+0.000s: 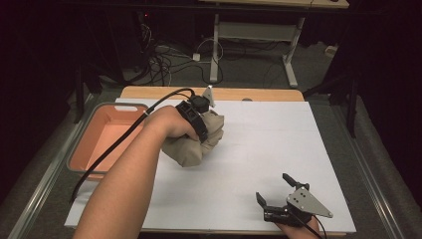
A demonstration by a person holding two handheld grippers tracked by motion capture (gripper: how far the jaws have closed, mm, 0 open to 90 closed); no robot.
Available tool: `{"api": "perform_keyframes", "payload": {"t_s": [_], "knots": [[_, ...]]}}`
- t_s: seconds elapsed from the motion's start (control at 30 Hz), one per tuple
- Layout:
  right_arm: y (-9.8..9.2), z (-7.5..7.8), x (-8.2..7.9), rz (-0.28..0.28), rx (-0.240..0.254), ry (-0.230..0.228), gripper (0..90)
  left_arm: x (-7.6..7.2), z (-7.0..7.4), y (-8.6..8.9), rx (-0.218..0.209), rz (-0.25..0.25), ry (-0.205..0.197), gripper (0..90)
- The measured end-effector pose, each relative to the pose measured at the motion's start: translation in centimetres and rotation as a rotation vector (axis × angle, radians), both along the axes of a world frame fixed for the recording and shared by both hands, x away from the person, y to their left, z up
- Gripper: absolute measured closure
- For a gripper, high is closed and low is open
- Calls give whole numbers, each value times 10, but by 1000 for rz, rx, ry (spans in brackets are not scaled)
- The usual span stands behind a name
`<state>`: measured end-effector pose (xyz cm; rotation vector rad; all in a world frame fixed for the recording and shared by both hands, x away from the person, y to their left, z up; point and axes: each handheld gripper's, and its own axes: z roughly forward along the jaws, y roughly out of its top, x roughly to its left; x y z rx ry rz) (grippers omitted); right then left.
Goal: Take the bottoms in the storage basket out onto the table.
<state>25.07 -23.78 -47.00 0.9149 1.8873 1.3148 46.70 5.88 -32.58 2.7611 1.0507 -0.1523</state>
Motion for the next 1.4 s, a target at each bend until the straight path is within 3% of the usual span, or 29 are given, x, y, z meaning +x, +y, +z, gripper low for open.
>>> {"api": "perform_keyframes", "payload": {"t_s": [0.43,0.83,0.97,1.03,1.2,1.4], "knots": [[0,-1,0,1,-3,5,8,9,-23,-8,-37,13,-15,465],[1,-2,1,3,-9,0,8,11,-54,-6,-81,32,-83,446],[1,-2,1,2,-9,5,8,10,-65,-2,-128,19,-141,446],[2,-2,2,3,-9,5,8,10,-70,0,-162,45,-162,447],[3,-2,2,2,-9,7,8,10,-84,2,-204,86,-186,445],[4,-3,3,4,-10,8,7,8,-102,-1,-263,98,-220,435]]}}
